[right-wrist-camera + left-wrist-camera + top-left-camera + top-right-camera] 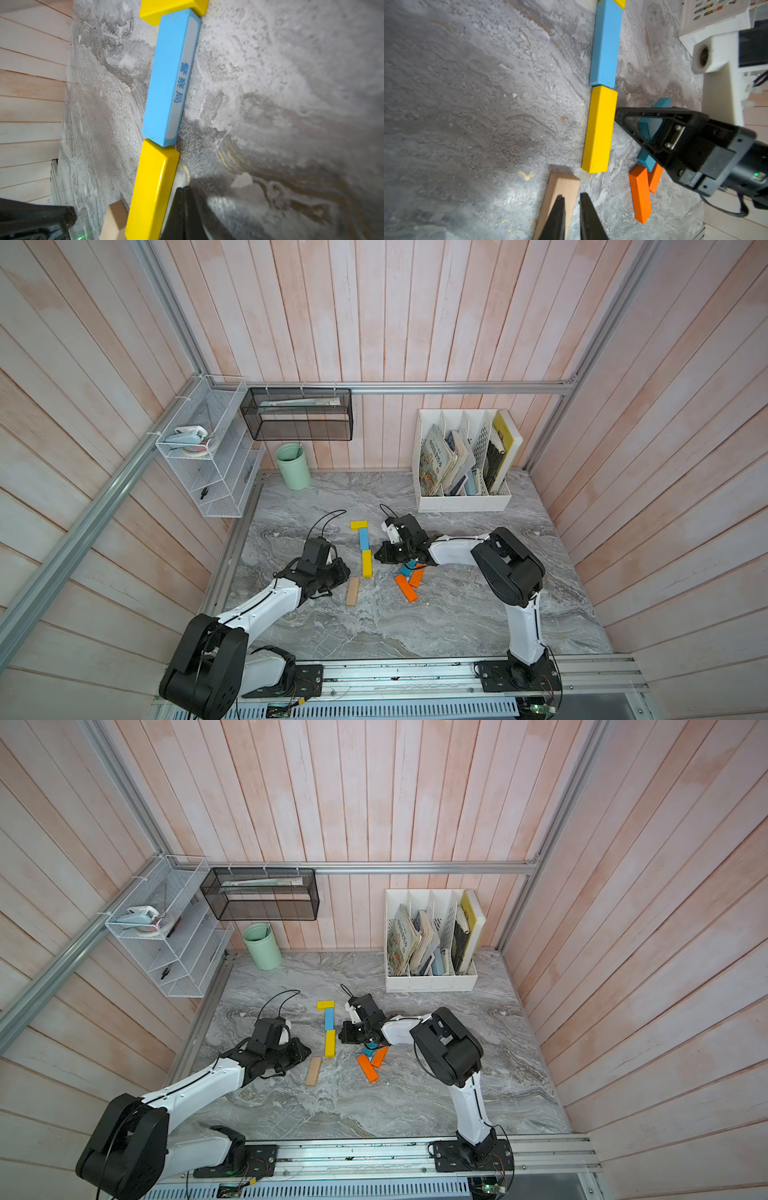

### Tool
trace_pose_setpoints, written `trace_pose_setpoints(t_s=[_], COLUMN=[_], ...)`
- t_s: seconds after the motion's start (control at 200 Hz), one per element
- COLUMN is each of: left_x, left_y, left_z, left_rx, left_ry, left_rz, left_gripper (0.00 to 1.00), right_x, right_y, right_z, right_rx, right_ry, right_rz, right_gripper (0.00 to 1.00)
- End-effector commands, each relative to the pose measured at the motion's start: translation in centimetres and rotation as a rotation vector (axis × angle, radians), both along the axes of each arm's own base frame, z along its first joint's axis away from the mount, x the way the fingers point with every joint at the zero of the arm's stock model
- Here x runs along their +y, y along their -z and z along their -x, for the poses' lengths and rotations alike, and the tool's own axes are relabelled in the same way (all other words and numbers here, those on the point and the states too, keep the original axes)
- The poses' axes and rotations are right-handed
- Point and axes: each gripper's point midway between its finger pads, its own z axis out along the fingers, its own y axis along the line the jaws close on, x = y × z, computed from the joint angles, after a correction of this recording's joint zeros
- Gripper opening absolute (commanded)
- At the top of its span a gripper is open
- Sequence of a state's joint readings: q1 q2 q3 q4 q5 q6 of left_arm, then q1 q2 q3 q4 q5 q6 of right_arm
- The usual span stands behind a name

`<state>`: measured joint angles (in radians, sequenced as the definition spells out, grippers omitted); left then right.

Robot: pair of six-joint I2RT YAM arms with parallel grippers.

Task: Assemble a giraffe with building blocks
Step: Adjust the building block at the center of the board.

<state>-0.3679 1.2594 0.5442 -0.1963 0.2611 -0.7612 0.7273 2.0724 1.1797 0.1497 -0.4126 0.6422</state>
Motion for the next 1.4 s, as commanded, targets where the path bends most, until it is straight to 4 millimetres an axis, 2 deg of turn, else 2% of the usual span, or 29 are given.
trace_pose_setpoints(t_s=[0.0,0.28,0.52,0.985,1.275,1.395], left_x=[-0.1,-0.2,-0.3,-0.5,-0.4,0.4], left_y=[0.5,1.2,1.7,1.8,1.9,2.2], left_z=[0.5,0.3,0.4,0.1,0.2,0.2], left_rx=[0.018,0.033,0.042,0.039,0.044,0.054], left_ry=[0.006,0.008,0.01,0.015,0.012,-0.015], left_rz=[0.002,0.001,0.001,0.006,-0.001,-0.039], left_gripper=[0.18,0.18,0.18,0.18,0.18,0.18], right_x=[-0.8,-0.3,0.2,0.7,0.6,0.0], right_y=[2.8,2.2,2.5,2.7,2.8,2.5], right_z=[0.6,0.4,0.6,0.8,0.7,0.6], right_rx=[0.07,0.066,0.08,0.085,0.081,0.065], right_ry=[-0.004,-0.012,-0.032,-0.044,-0.037,-0.014], right_rz=[0.058,0.047,0.04,0.034,0.042,0.052], right_gripper=[0.0,0.0,0.0,0.0,0.0,0.0])
